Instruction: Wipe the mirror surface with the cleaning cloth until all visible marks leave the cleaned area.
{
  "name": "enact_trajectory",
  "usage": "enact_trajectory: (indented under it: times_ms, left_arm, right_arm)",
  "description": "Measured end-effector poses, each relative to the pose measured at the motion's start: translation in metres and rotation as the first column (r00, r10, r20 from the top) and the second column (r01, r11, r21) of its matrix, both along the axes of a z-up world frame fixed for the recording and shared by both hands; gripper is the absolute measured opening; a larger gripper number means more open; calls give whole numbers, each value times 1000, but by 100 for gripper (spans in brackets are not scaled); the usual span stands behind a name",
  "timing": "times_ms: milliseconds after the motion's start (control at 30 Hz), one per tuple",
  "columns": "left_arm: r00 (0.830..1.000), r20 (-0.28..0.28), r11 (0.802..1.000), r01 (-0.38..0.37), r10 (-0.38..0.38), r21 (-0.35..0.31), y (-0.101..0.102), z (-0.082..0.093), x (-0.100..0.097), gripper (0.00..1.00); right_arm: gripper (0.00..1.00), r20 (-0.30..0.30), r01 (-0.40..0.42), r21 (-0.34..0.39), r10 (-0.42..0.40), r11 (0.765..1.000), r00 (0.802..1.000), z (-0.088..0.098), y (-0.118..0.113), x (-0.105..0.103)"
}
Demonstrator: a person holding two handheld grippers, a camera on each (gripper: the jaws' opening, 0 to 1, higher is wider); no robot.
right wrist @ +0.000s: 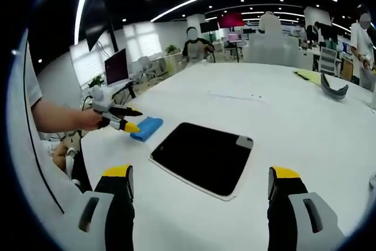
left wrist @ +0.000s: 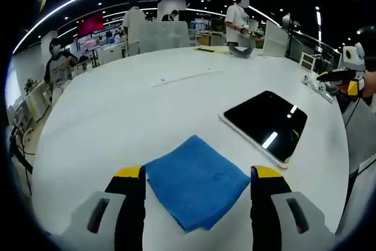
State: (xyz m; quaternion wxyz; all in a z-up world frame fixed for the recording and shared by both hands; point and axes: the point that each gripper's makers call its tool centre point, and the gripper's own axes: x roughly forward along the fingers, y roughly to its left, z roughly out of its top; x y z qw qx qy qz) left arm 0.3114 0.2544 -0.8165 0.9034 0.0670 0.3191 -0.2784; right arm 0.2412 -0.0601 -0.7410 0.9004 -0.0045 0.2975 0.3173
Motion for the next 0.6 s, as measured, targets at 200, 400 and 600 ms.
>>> enact_trajectory:
  times_ms: [200,400,600]
  left_arm:
    - [1000,4,999,20,-20,-25,-5,-10,1,63]
    - [999,-13,999,41,-41,6,-3,-28,0,61]
    - [998,11,998,57,-57,20,-1,-28,2,61]
  right_arm:
    - [94,-11,1,6,-1,1000,1000,-1,1,1]
    - [94,-18,7,4,-6,1000,1000,-2,0,3]
    - [94,-23,5,6,-5,1000,1000,-2,2,4]
